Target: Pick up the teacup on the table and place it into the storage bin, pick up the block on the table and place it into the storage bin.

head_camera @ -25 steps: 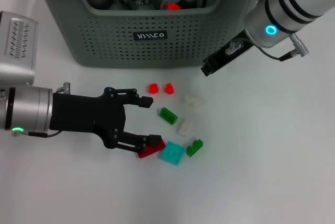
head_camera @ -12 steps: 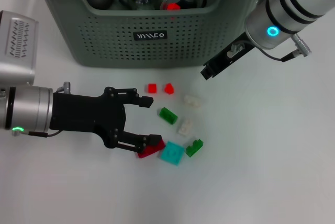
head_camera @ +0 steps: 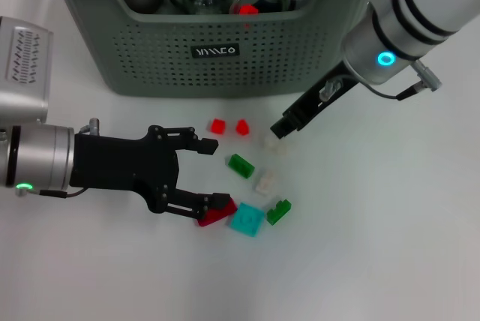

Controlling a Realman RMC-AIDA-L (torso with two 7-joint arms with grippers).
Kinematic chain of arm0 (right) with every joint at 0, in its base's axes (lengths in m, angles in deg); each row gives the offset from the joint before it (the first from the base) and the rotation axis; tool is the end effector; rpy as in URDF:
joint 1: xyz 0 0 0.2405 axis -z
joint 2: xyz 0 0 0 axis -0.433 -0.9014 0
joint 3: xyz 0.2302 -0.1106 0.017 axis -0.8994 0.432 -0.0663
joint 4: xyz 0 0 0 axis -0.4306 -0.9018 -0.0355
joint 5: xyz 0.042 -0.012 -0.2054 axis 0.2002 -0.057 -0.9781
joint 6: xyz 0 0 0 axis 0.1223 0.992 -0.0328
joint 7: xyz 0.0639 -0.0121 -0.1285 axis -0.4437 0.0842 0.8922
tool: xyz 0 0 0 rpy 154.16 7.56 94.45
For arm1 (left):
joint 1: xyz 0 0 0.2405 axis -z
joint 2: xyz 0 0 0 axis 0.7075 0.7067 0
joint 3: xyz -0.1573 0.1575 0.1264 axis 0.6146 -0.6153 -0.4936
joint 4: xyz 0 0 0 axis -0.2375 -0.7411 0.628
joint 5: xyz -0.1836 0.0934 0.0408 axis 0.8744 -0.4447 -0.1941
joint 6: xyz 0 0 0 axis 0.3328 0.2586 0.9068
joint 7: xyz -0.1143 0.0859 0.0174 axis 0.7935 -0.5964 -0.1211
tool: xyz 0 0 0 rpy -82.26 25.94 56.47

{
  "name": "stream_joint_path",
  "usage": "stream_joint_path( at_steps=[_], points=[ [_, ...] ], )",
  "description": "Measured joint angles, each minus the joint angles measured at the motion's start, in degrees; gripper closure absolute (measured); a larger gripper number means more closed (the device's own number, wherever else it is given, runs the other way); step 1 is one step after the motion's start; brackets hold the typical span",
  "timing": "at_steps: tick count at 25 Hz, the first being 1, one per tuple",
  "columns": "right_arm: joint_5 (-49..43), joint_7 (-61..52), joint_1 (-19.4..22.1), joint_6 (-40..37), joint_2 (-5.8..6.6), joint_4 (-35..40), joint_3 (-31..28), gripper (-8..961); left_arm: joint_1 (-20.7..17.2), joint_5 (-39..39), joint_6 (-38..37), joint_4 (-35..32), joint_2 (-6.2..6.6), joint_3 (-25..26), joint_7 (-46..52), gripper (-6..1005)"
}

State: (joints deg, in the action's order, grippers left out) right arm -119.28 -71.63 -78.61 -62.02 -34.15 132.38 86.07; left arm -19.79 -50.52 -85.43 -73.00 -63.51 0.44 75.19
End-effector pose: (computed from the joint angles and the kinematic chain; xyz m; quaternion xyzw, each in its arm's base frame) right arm 0.1276 0.3837 -0.0771 -0.9295 0.3246 -0.1472 0.0944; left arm -0.2587 0.2876 -0.0252 -0.9770 -0.1184 -0.1698 0.0512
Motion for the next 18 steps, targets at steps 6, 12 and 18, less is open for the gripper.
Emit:
stream_joint_path(
  at_steps=[6,12,18],
  points=[
    [-0.19,0.48,-0.37,1.05,-0.05,-0.24,4.24,513,-0.21,0.00,0.00,0.00,0.00,0.15,-0.05,124],
    [-0.25,1.56,-0.86,2.09,-0.06,-0.44,7.17,464,-0.23,0.00,0.00,0.10,0.00,0.07,-0.20,124],
    [-1.10,1.80,-1.25,3.98,-0.23,-1.33,9.76,441,-0.20,0.00,0.00,0.16,0.00,0.05,-0.20,124]
  ],
)
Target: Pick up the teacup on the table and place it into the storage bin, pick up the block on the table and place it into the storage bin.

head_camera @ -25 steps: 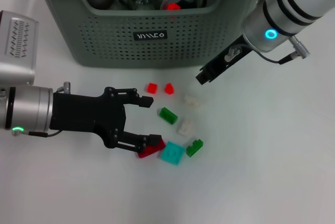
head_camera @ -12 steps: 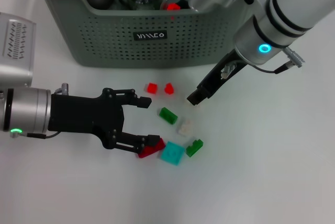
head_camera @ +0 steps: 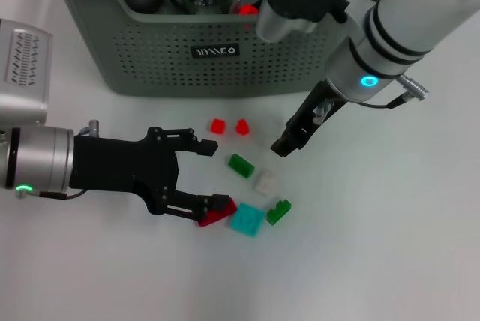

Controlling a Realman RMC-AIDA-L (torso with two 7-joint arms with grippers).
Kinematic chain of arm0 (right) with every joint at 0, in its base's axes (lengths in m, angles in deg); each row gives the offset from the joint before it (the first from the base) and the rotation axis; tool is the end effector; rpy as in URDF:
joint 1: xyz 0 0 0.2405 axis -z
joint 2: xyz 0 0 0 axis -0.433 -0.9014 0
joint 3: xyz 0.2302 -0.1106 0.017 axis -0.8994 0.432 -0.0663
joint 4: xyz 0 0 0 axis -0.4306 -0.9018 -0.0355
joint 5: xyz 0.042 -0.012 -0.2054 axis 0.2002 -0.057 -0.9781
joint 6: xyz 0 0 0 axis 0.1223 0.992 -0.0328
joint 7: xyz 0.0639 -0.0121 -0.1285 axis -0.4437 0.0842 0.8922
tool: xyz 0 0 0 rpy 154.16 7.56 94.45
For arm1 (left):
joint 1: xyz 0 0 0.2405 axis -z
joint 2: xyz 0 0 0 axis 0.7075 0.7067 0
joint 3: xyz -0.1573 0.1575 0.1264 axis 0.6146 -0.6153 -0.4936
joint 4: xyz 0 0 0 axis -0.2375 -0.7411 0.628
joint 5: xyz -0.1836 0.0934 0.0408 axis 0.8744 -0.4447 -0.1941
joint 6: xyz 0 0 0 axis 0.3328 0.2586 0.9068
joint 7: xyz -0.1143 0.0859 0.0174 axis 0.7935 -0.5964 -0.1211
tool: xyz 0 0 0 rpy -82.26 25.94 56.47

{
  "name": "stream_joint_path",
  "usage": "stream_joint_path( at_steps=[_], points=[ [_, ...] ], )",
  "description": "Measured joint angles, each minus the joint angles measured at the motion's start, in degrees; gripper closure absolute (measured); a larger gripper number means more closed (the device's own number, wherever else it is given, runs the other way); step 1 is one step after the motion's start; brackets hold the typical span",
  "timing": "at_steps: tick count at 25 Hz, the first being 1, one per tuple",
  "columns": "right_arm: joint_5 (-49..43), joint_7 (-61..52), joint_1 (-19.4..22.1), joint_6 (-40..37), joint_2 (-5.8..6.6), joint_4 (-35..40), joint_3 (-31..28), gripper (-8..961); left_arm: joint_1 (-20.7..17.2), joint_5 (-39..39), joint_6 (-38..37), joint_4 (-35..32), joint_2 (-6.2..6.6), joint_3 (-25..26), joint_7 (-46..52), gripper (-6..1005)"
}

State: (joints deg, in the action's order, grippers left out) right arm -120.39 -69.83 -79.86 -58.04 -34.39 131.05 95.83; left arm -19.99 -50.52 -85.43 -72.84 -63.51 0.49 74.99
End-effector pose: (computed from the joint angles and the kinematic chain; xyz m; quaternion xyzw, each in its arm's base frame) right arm 0.1286 0.3767 -0.0980 -0.9429 0.2445 -0.2017 0.1025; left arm -0.2599 0.2864 -0.0256 -0.9768 -0.1196 -0.1703 0.0513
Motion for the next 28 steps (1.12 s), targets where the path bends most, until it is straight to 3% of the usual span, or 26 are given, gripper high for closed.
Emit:
stream_joint_path(
  at_steps=[8,28],
  points=[
    [0.16,0.00,-1.40,4.27,-0.35,-3.06,3.90,443,0.27,0.00,0.74,0.72,0.00,-0.10,-0.02,124],
    [3.02,-0.08,-3.15,9.16,-0.44,-7.60,7.35,447,0.35,0.02,0.79,0.72,0.00,0.19,-0.02,124]
  ],
)
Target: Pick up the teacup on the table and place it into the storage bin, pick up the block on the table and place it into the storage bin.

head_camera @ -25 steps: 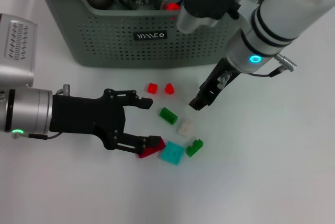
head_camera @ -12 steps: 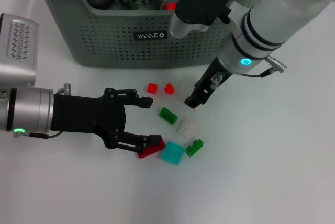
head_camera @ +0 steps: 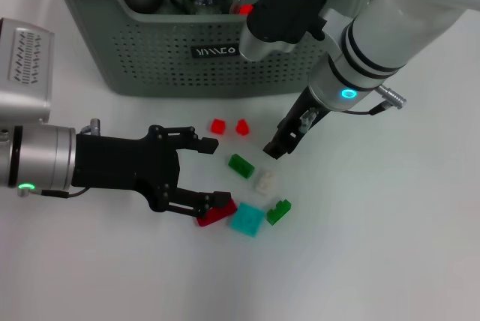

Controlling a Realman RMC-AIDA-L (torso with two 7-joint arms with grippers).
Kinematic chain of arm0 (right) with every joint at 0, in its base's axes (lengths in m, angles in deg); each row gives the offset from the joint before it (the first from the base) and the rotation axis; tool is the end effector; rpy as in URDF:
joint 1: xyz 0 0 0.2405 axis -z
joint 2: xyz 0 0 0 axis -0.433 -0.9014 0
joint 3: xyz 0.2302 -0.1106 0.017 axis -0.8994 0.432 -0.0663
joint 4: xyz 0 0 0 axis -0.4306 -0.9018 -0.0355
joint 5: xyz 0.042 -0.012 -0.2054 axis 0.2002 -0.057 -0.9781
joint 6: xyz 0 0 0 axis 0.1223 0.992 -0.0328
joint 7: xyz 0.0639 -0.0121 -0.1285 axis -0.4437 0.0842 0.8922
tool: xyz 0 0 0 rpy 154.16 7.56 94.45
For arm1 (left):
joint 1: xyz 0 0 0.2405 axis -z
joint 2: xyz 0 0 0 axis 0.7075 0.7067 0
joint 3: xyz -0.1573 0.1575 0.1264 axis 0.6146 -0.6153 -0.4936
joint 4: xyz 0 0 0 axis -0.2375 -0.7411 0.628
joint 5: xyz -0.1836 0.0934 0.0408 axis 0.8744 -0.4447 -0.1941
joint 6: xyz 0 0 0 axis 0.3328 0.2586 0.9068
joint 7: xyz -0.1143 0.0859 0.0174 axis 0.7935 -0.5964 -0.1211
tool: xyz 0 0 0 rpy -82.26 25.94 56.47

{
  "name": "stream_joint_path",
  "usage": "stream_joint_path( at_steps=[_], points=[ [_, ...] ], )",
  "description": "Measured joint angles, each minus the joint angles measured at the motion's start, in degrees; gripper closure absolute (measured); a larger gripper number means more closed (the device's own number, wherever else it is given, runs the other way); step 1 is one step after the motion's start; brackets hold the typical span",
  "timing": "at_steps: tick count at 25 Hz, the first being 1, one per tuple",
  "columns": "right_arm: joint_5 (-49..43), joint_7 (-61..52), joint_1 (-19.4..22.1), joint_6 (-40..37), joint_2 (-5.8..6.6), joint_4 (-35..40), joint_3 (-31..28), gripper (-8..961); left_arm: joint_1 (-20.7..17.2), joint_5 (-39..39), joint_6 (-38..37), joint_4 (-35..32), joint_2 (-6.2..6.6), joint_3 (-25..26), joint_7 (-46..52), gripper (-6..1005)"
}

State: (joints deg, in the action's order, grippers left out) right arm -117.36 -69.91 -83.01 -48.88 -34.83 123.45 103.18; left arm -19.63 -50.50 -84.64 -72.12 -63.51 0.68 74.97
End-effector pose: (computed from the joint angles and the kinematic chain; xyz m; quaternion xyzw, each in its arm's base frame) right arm 0.1339 0.3794 -0.1224 -0.9448 0.2192 -0.2119 0.1199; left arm -0.2600 0.2885 -0.0272 -0.9761 -0.1228 -0.1706 0.0546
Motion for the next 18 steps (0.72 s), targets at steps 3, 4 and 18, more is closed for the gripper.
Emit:
stream_joint_path(
  at_steps=[3,4,18],
  points=[
    [0.02,-0.04,-0.36,0.19,-0.01,-0.96,0.05,447,0.00,-0.01,0.00,-0.01,0.00,0.03,-0.01,124],
    [0.03,-0.04,-0.50,0.29,-0.05,-1.24,0.07,447,0.00,-0.01,0.00,0.00,0.00,0.03,-0.02,123],
    [1.51,0.01,-0.67,1.20,-0.29,-1.60,2.32,580,0.09,-0.03,0.09,-0.01,0.00,-0.11,-0.05,123]
  ],
)
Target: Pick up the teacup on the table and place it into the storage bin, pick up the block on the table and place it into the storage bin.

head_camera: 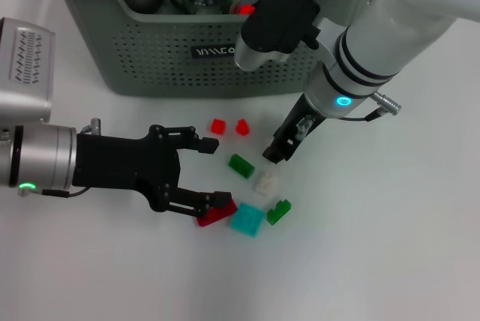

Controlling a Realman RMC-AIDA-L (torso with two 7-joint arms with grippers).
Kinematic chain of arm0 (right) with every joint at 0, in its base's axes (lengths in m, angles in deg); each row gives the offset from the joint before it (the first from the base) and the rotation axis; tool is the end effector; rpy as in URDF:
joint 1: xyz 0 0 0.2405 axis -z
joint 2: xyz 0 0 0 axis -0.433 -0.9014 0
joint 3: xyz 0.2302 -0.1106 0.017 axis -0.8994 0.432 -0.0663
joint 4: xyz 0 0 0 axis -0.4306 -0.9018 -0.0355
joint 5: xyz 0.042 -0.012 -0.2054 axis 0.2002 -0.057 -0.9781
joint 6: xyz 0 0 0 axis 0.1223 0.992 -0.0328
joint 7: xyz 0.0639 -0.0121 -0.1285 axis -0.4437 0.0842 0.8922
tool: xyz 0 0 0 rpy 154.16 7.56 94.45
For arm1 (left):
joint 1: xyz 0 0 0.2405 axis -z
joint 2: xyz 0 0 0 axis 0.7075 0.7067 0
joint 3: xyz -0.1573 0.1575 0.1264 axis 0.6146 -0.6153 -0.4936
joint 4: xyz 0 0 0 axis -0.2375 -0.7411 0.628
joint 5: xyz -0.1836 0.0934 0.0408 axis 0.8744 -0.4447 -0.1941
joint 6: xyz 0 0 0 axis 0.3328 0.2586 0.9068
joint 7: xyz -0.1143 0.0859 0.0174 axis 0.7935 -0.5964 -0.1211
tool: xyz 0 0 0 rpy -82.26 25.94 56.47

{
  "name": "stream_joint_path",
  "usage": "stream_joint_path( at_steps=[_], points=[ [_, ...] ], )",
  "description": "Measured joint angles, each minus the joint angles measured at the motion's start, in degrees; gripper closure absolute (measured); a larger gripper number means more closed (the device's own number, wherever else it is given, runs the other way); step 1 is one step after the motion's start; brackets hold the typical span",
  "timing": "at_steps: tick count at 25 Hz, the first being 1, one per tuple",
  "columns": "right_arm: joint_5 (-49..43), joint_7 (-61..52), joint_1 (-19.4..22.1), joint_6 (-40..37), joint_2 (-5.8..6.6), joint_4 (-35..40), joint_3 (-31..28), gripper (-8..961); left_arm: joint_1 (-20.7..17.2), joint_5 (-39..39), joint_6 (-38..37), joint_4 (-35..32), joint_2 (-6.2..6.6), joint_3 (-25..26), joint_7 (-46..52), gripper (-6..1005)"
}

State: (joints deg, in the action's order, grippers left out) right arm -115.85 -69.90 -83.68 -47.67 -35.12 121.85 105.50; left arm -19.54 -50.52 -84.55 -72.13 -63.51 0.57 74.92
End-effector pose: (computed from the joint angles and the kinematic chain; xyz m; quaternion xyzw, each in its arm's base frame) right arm 0.1354 0.3754 -0.1296 -0.9453 0.2143 -0.2178 0.1141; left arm -0.2596 0.2890 -0.0275 -0.9765 -0.1213 -0.1697 0.0545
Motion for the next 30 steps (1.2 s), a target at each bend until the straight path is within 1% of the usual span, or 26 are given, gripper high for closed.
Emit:
stream_joint_path(
  at_steps=[11,16,20,24,25,26,28,30],
  points=[
    [0.02,-1.18,-0.03,0.49,0.20,-0.20,-0.09,660,0.00,0.00,-0.02,0.00,0.00,-0.23,0.20,123],
    [0.02,-1.42,0.86,-1.68,0.62,2.69,-1.63,785,-0.16,0.00,-0.09,0.00,0.00,-0.13,0.23,123],
    [-0.06,-1.04,2.77,-7.64,0.94,9.54,-6.19,786,-0.29,0.00,-0.21,0.00,0.00,0.14,0.25,123],
    [-0.22,-0.94,4.59,-15.96,1.06,17.94,-12.89,787,-0.45,0.00,-0.22,0.00,0.00,0.20,0.26,123],
    [0.00,-0.88,5.16,-20.13,1.04,22.28,-16.75,787,-0.46,0.00,-0.19,0.00,0.00,0.22,0.26,124],
    [0.00,-0.88,5.16,-20.13,1.04,22.28,-16.75,787,-0.46,0.00,-0.16,0.00,0.00,0.22,0.27,124],
    [1.82,-0.86,5.30,-24.68,1.03,26.43,-21.39,788,-0.44,0.00,-0.15,0.00,0.00,0.22,0.27,124],
    [5.50,-0.71,4.85,-28.24,1.18,29.17,-25.82,788,-0.31,0.00,-0.19,0.00,0.00,0.23,0.29,124]
  ],
)
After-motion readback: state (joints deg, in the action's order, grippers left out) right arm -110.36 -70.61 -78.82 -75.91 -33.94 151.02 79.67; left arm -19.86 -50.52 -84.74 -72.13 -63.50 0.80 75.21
